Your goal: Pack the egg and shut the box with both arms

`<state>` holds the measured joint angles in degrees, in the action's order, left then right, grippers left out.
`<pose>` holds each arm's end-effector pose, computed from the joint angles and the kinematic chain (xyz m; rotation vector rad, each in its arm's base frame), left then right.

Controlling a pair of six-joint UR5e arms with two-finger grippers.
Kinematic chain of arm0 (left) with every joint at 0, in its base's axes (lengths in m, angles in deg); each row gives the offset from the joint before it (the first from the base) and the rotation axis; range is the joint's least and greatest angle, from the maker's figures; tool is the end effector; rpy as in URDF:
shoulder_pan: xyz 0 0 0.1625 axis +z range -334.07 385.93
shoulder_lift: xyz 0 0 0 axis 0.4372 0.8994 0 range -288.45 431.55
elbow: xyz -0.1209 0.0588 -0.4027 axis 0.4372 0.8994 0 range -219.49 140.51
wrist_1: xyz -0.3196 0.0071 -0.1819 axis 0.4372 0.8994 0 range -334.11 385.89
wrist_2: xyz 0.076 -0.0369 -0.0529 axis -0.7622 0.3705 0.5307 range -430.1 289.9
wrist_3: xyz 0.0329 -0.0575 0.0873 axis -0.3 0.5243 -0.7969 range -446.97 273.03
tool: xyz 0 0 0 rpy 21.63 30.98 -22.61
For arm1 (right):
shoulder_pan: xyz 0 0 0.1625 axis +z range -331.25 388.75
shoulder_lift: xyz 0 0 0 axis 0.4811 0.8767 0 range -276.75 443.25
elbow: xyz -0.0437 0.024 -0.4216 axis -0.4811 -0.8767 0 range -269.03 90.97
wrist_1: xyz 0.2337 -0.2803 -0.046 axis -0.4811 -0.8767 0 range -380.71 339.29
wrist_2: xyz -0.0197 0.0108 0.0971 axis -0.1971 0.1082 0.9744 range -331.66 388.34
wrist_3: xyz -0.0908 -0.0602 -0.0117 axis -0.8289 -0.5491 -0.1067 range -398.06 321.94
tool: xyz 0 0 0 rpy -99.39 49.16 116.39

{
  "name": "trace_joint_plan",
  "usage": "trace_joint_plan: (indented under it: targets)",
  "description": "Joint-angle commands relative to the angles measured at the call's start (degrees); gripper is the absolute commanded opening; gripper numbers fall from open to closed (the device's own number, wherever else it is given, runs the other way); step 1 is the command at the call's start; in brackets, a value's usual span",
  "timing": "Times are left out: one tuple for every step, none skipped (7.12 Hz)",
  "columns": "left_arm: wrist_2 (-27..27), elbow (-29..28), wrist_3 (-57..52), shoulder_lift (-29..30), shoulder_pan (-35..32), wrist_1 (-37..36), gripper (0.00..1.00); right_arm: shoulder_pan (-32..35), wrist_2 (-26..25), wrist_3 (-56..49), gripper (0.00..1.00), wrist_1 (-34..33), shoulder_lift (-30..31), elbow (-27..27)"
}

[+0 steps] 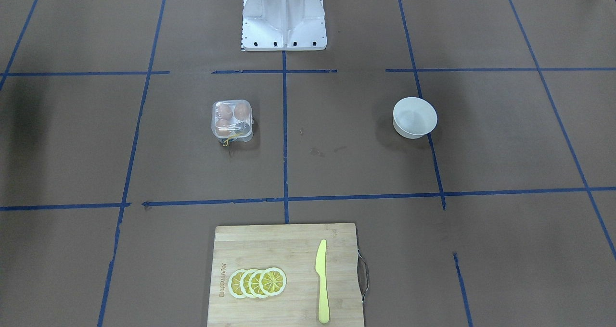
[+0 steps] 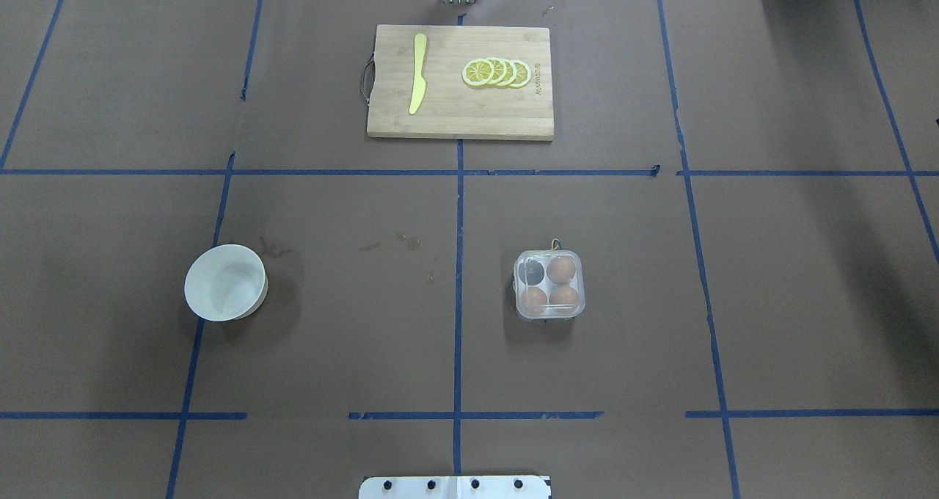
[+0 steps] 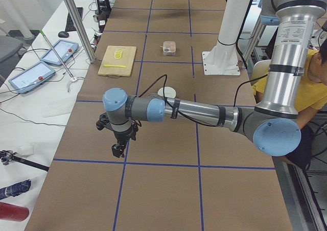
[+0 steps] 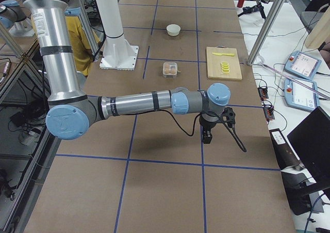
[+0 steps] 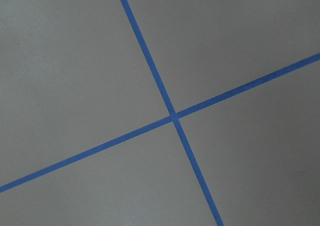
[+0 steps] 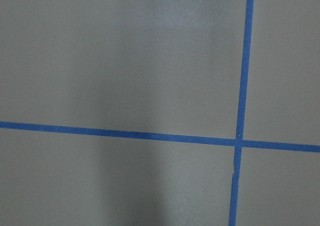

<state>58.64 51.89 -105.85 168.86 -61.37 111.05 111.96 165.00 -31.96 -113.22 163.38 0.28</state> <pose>-0.0411 -0.5007 0.6103 0.1601 0.6643 0.3847 -0.0082 -0.5216 0.5890 0.0179 -0.8207 -0.0589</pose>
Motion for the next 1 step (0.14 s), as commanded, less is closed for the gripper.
trace_joint_plan:
  targets:
    - [-0.24,0.11,0.07,0.77,0.02,-0.26,1.00,-0.06,0.10,-0.03,1.00,0.04,-0.58,-0.37]
